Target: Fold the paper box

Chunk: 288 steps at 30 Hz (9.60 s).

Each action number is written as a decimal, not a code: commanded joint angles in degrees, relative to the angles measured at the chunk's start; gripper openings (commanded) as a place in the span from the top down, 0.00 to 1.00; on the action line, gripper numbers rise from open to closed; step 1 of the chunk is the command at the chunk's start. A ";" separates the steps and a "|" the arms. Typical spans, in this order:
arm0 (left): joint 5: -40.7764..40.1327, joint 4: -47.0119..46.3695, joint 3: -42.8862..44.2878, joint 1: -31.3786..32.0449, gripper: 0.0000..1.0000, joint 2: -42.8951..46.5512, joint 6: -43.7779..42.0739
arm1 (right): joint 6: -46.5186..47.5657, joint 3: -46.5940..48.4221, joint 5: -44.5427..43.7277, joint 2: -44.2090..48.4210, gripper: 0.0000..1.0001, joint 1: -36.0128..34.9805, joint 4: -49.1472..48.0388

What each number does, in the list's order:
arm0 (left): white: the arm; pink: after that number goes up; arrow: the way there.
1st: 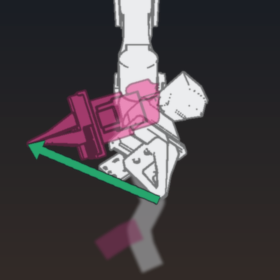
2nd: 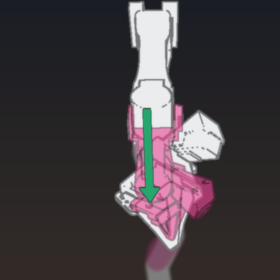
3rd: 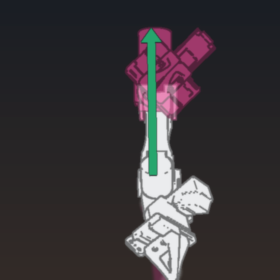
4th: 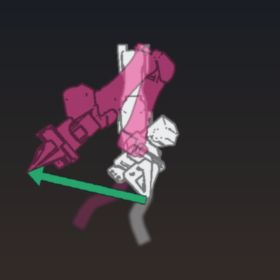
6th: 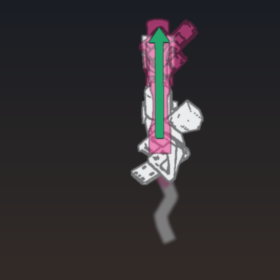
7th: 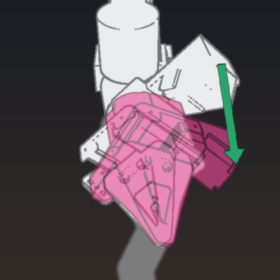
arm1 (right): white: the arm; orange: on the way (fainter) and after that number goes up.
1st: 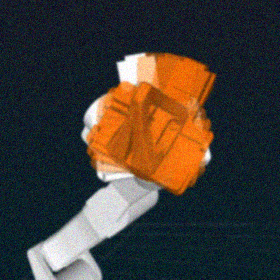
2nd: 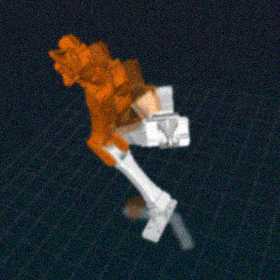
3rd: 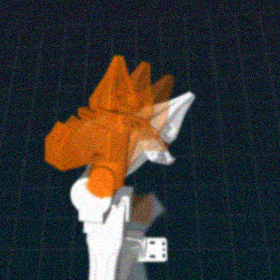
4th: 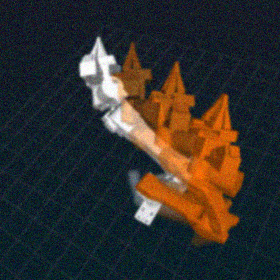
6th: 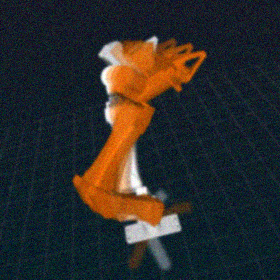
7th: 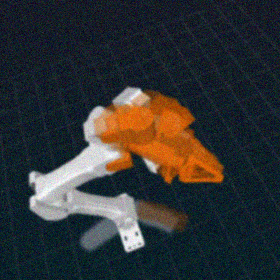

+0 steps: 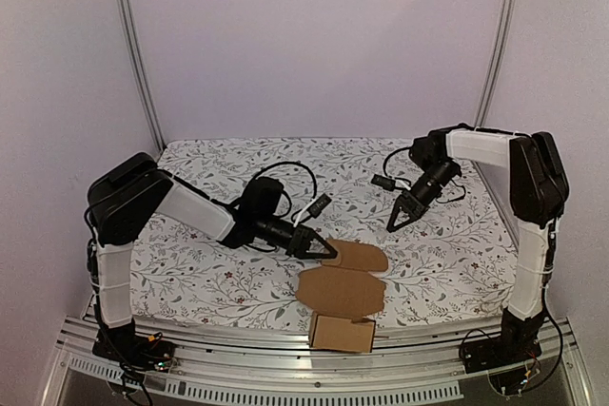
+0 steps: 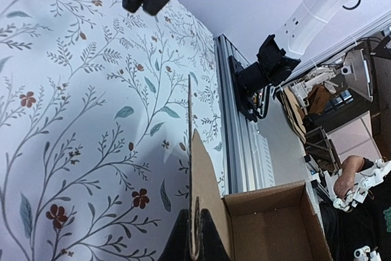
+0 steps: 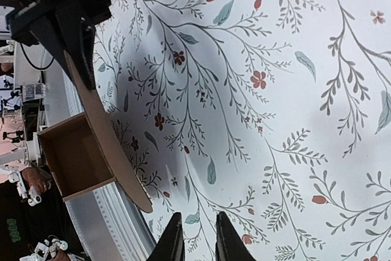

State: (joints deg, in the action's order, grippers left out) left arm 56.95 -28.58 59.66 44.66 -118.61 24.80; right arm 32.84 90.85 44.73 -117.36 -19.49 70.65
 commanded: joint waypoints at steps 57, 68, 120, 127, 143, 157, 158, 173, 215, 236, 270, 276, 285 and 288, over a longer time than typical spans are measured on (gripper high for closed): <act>-11.24 -6.93 -3.32 -3.51 1.00 3.12 11.50 | 16.82 5.12 16.24 -9.76 0.53 -5.41 22.39; -11.82 -4.59 -4.49 -4.15 1.00 6.08 9.95 | 10.37 3.28 13.77 -8.22 0.52 -2.00 18.69; -29.29 34.26 11.05 -0.61 0.35 15.60 -12.10 | -10.51 -2.48 -10.75 7.71 1.00 -13.12 -4.34; -23.90 52.56 21.29 0.28 0.34 14.22 -24.14 | -6.21 0.60 -9.17 9.62 1.00 -13.78 0.44; -22.22 46.86 21.57 2.17 0.40 8.15 -28.06 | -1.54 2.76 0.32 7.36 0.99 -14.09 6.20; -8.41 44.06 22.07 2.14 0.87 3.39 -26.08 | -3.25 3.63 -0.42 3.59 0.98 -14.09 4.32; -7.42 43.33 21.86 2.05 0.93 3.19 -25.32 | -3.49 3.63 -0.69 3.20 0.98 -14.07 4.05; 6.77 35.20 18.56 0.25 1.00 1.73 -17.32 | 1.76 10.96 7.79 -1.36 0.65 -4.43 11.98; 2.13 31.21 19.36 -3.88 1.00 -1.00 -9.94 | 25.61 8.03 17.53 -6.30 0.43 -6.30 32.57; 1.79 29.81 17.21 -4.81 1.00 -0.18 -8.77 | 20.57 8.33 21.13 -5.62 0.43 0.14 32.55; 0.42 10.53 11.17 -5.38 0.98 -1.95 6.74 | -11.30 2.19 4.70 4.12 0.70 -5.07 -3.41; 0.08 9.18 10.05 -5.38 0.98 -1.58 7.64 | -10.80 5.78 1.55 2.47 0.57 -3.50 -2.99; 0.27 3.62 7.87 -5.29 0.98 -1.47 10.59 | -8.49 6.88 0.01 0.53 0.45 -5.43 -3.08; 0.39 3.07 7.67 -5.20 0.98 -1.54 11.01 | -8.70 7.24 0.41 -0.51 0.46 -6.23 -3.17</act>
State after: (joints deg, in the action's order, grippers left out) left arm 56.97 -22.31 68.07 40.01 -119.31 34.74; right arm 23.64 96.62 45.71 -115.63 -24.21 67.94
